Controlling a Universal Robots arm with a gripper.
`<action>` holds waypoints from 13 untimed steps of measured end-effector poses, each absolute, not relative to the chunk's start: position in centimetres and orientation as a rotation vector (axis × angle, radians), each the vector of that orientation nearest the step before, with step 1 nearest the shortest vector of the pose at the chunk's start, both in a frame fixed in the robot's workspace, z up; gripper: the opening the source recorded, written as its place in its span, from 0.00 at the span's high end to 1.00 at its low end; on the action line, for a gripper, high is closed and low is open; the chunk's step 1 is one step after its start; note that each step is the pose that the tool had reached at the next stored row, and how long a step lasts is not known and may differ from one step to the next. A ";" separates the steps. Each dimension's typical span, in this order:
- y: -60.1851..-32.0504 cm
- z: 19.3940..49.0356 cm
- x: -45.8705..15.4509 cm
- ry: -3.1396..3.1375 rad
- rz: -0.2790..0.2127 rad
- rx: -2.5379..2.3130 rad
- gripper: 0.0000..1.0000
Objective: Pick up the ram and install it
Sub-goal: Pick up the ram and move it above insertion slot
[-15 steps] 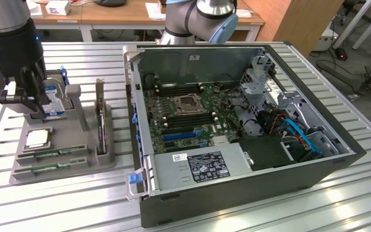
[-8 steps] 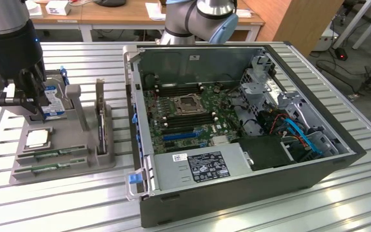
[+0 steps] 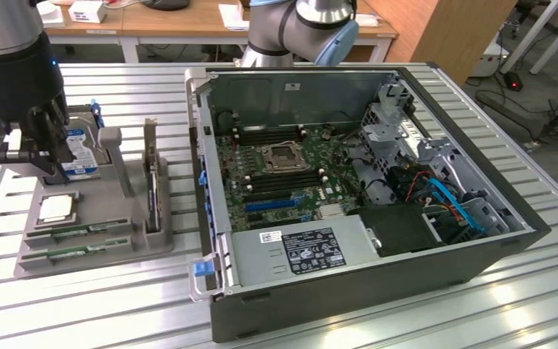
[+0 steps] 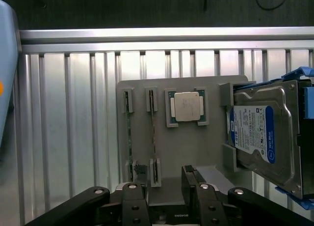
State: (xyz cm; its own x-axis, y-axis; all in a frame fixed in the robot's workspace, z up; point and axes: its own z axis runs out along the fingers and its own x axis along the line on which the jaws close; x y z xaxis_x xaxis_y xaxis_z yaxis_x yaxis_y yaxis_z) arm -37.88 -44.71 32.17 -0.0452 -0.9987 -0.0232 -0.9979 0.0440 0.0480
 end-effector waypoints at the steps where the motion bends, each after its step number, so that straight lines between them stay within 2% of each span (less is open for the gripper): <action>1: -44.8 32.2 -37.9 -2.258 -0.079 2.159 0.59; 8: -45.9 32.1 -37.9 -2.258 -0.079 2.159 0.59; 13: -46.0 31.0 -37.9 -2.258 -0.079 2.159 0.59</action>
State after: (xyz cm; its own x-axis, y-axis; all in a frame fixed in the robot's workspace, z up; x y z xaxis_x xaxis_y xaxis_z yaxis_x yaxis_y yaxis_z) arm -37.88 -45.95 31.01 -0.0452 -0.9987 -0.0231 -0.9979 0.0441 0.0480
